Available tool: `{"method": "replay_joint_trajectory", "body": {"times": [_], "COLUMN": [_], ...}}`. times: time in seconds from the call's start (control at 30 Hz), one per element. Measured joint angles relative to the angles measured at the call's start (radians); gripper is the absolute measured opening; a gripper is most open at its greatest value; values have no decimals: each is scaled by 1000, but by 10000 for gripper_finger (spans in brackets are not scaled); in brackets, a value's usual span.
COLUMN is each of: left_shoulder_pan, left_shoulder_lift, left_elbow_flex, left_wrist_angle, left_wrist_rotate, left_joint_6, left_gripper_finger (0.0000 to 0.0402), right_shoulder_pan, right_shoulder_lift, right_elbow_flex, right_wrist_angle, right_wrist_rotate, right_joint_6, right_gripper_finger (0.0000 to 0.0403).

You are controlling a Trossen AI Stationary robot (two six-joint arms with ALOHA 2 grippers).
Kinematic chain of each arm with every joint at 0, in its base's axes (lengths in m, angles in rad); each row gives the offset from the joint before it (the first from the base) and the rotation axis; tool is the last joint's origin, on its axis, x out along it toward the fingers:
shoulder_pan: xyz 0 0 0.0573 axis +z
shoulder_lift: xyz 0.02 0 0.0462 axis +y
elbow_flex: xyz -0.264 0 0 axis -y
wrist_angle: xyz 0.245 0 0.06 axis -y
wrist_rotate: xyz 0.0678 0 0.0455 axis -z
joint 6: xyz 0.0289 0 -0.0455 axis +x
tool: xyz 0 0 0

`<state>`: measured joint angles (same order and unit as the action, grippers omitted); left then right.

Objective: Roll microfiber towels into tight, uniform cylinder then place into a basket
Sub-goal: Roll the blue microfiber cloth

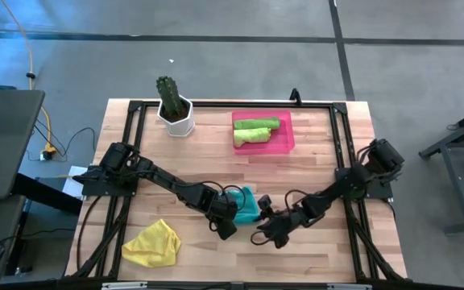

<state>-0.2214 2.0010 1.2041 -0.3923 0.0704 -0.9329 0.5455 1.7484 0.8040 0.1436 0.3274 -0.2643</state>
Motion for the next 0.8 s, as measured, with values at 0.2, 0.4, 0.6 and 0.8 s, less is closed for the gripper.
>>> {"method": "replay_joint_trajectory", "body": {"times": [0.2,0.4,0.6,0.8], "left_shoulder_pan": [0,0,0,0], "left_shoulder_lift": [0,0,0,0], "left_elbow_flex": [0,0,0,-1], "left_wrist_angle": [0,1,1,4], "left_wrist_rotate": [0,2,7,8], "left_joint_6": [-3,-6,-2,-2], "left_gripper_finger": [7,7,7,7], "right_shoulder_pan": [-31,-57,-97,-138], "right_shoulder_lift": [49,53,53,76], "right_elbow_flex": [0,0,0,1], "right_wrist_angle": [0,7,10,-14], "right_wrist_rotate": [-10,0,3,-27], "right_joint_6": [5,-51,-19,85], "right_gripper_finger": [181,223,226,201]}}
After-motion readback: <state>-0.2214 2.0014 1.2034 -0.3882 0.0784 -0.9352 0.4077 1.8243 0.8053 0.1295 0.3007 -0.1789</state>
